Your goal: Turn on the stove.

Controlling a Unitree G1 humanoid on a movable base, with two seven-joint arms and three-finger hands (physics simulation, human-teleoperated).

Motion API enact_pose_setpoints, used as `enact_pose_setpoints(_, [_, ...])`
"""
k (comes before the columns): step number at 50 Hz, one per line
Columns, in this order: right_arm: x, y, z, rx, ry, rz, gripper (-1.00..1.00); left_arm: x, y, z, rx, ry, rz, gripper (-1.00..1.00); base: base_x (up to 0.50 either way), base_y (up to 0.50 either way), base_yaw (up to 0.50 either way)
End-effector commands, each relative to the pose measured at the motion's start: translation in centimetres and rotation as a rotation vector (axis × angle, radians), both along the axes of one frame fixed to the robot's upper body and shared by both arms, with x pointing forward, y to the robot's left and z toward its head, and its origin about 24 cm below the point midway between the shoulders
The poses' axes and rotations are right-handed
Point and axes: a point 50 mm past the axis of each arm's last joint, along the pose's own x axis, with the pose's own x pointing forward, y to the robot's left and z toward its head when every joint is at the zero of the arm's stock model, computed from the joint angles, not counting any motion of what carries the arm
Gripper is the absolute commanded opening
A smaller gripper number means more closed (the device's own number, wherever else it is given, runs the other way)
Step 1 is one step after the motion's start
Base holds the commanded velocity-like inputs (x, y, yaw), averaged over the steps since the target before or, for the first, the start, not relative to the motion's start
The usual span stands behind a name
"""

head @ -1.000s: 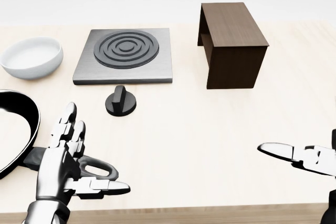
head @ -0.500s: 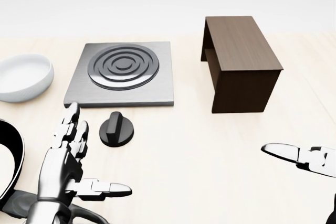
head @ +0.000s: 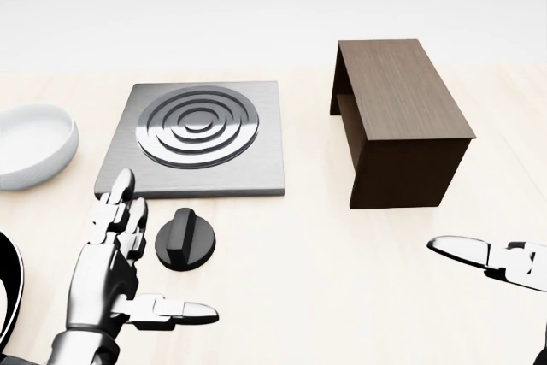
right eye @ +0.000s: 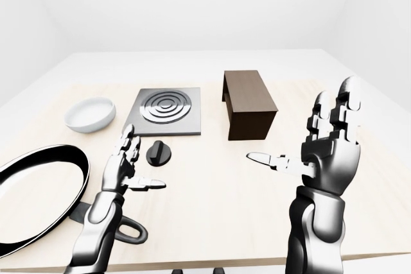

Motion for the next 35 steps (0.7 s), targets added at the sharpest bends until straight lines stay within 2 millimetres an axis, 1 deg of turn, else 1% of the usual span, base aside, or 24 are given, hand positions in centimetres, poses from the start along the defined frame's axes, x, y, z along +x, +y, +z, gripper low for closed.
enact_pose_setpoints(1, [-0.1, -0.1, -0.1, 0.007, 0.001, -0.004, 1.00, 0.0, -0.1, -0.3, 0.005, 0.002, -0.003, 1.00, 0.34, 0.00, 0.00])
enact_pose_setpoints(7, [-0.2, -0.2, -0.1, 0.019, 0.001, -0.007, 1.00, 0.3, -0.2, -1.1, 0.008, 0.016, -0.004, 1.00, 0.08, 0.00, 0.00])
enact_pose_setpoints(10, [-0.2, -0.2, -0.4, 0.024, 0.011, -0.004, 1.00, 0.6, -0.2, -2.2, 0.011, 0.035, -0.006, 1.00, 0.00, 0.00, 0.00])
enact_pose_setpoints(17, [-0.3, -0.2, -0.2, 0.024, 0.004, -0.002, 1.00, 0.8, -0.2, -3.2, 0.019, 0.068, -0.005, 1.00, 0.00, 0.00, 0.00])
enact_pose_setpoints(21, [-0.3, -0.2, -0.2, 0.024, 0.005, -0.002, 1.00, 0.9, -0.3, -4.3, 0.025, 0.118, -0.007, 1.00, 0.00, 0.00, 0.00])
enact_pose_setpoints(24, [-0.3, -0.2, -0.3, 0.024, 0.006, -0.003, 1.00, 1.0, -0.4, -4.7, 0.028, 0.134, -0.006, 1.00, 0.00, 0.00, 0.00])
enact_pose_setpoints(31, [-0.4, -0.1, 0.1, 0.020, -0.012, -0.002, 1.00, 1.0, -0.6, -4.6, 0.030, 0.130, -0.012, 1.00, 0.00, 0.00, 0.00])
enact_pose_setpoints(35, [-0.4, -0.2, 0.2, 0.021, -0.015, -0.004, 1.00, 1.0, -0.7, -5.1, 0.033, 0.150, -0.016, 1.00, 0.00, 0.00, 0.00])
